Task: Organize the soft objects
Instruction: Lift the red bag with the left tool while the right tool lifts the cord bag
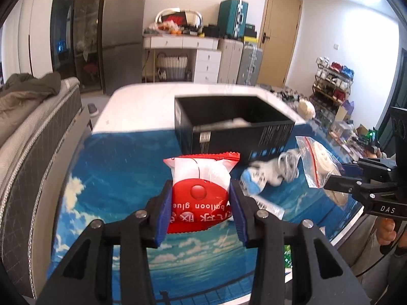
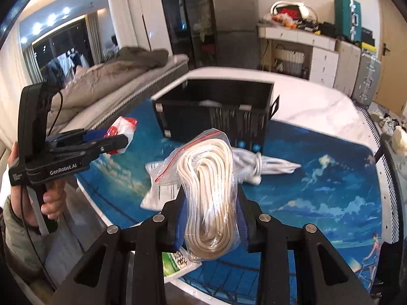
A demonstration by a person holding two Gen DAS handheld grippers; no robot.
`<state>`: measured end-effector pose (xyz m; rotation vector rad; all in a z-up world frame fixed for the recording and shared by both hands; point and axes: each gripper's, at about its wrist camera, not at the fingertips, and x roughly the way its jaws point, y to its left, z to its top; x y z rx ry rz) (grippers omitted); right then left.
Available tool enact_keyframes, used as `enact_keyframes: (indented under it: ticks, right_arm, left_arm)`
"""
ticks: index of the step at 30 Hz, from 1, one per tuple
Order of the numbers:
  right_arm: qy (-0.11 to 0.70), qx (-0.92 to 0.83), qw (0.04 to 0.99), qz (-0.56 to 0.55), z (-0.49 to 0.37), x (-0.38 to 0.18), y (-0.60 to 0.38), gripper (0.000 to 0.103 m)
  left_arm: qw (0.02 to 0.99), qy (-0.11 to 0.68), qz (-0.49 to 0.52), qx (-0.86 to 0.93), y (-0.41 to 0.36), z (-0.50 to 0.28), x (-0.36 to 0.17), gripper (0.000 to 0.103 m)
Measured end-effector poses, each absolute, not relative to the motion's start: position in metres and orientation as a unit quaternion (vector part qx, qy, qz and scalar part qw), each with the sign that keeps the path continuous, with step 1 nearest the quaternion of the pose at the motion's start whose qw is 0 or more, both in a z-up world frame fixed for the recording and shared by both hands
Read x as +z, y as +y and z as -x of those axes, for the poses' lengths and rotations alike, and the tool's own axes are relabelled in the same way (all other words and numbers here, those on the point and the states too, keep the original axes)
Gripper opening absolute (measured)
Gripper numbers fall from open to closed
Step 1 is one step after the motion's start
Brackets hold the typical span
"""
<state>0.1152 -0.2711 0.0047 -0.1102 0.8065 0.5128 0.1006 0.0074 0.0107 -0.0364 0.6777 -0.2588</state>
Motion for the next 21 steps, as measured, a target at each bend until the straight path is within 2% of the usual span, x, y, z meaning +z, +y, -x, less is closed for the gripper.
enact_keyframes:
  ticks: [9, 14, 18, 21]
  right_arm:
    - [0.256, 0.210, 0.942, 0.045, -0.087, 0.039, -0.276, 0.033]
    - [0.165, 0.204, 0.964, 0.051, -0.063, 0.058, -0.273, 0.033]
    - [0.132, 0.204, 0.969, 0.044, -0.052, 0.062, -0.269, 0.033]
    - [0.137, 0.205, 0.969, 0.034, -0.051, 0.059, -0.268, 0.033]
  left_arm:
    - [0.971, 0.217, -0.014, -0.100, -0.003, -0.077, 0.045, 0.041]
    - [0.977, 0.177, 0.010, -0.120, 0.003, -0.063, 0.055, 0.042]
    - [0.978, 0.169, 0.015, -0.123, 0.008, -0.060, 0.054, 0.042]
    - [0.976, 0.175, 0.017, -0.126, 0.010, -0.062, 0.050, 0.042]
